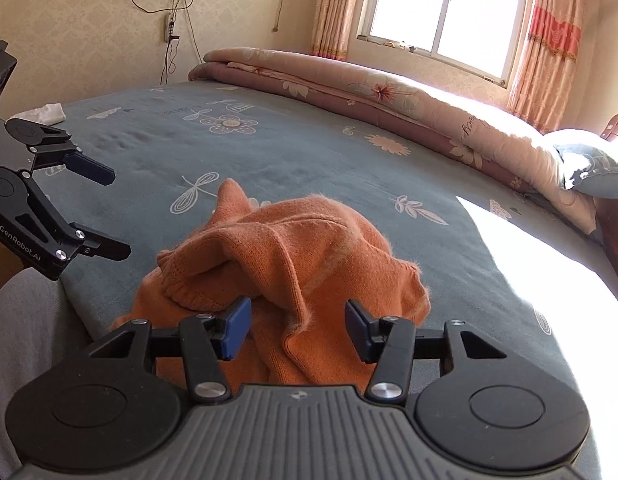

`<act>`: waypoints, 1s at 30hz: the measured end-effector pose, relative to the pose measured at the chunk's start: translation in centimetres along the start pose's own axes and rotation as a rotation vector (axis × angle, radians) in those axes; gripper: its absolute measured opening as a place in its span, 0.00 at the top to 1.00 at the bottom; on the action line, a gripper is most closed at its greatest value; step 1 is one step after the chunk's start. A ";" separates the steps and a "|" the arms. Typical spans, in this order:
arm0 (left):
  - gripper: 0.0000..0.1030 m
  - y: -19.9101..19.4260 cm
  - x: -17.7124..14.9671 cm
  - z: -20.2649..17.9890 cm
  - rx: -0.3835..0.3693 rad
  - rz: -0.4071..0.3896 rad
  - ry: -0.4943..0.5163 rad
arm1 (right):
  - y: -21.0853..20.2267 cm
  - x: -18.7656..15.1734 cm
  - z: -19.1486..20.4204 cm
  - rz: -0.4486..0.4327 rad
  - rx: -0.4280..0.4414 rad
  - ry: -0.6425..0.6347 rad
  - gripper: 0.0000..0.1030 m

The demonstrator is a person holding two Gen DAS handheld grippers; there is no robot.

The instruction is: Fold clothes

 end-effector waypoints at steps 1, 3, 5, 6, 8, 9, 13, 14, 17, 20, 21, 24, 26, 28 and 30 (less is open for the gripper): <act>0.08 -0.1 0.0 0.1 0.002 0.001 0.003 | 0.7 0.3 0.2 0.006 0.003 -0.033 0.45; 0.08 -0.2 -0.1 0.5 0.008 0.002 -0.001 | 2.3 0.7 0.8 0.028 0.001 -0.109 0.45; 0.08 -0.2 -0.1 1.2 0.017 0.003 -0.016 | 3.6 0.8 1.6 0.047 -0.010 -0.194 0.51; 0.08 -0.2 -0.1 1.5 0.025 0.005 -0.019 | 4.1 0.9 2.0 0.056 -0.022 -0.236 0.62; 0.08 -0.1 -0.3 1.9 0.039 0.008 -0.022 | 4.8 0.9 2.7 0.070 -0.063 -0.306 0.70; 0.08 0.0 -0.4 2.0 0.039 0.010 -0.024 | 4.8 0.8 2.6 0.072 -0.074 -0.313 0.74; 0.08 0.2 -0.7 1.8 0.031 0.014 -0.019 | 4.2 0.5 1.3 0.072 -0.059 -0.242 0.81; 0.08 0.2 -0.7 1.7 0.028 0.012 -0.014 | 4.0 0.3 0.7 0.073 -0.052 -0.208 0.81; 0.08 0.4 -0.6 1.2 0.016 0.009 -0.003 | 2.9 -0.2 -1.2 0.081 -0.064 -0.125 0.81; 0.08 0.6 -0.5 0.5 0.004 0.007 0.010 | 1.7 -0.9 -3.6 0.087 -0.123 -0.068 0.81; 0.08 0.7 -0.5 0.3 0.002 0.006 0.015 | 1.3 -1.2 -4.3 0.089 -0.142 -0.056 0.81; 0.08 0.8 -0.4 -0.2 0.003 0.000 0.032 | 0.7 -2.3 -6.5 0.107 -0.189 -0.020 0.81; 0.08 0.9 -0.4 -0.5 0.001 -0.002 0.041 | 0.5 -3.1 -7.7 0.123 -0.221 0.003 0.81; 0.08 0.8 -0.4 -0.8 -0.003 -0.004 0.047 | 0.6 -4.3 -9.3 0.151 -0.248 0.043 0.81; 0.08 0.8 -0.4 -0.9 -0.002 -0.004 0.052 | 0.9 -5.8 -10.8 0.185 -0.272 0.086 0.81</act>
Point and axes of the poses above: each gripper's, at about its wrist camera, not at the fingertips, and y roughly the way its jaws point, z to its left, x to its top, the point moved 9 cm from there along y, roughly the way its jaws point, and after that the axes turned 12 degrees about -y, right-handed, at the moved point
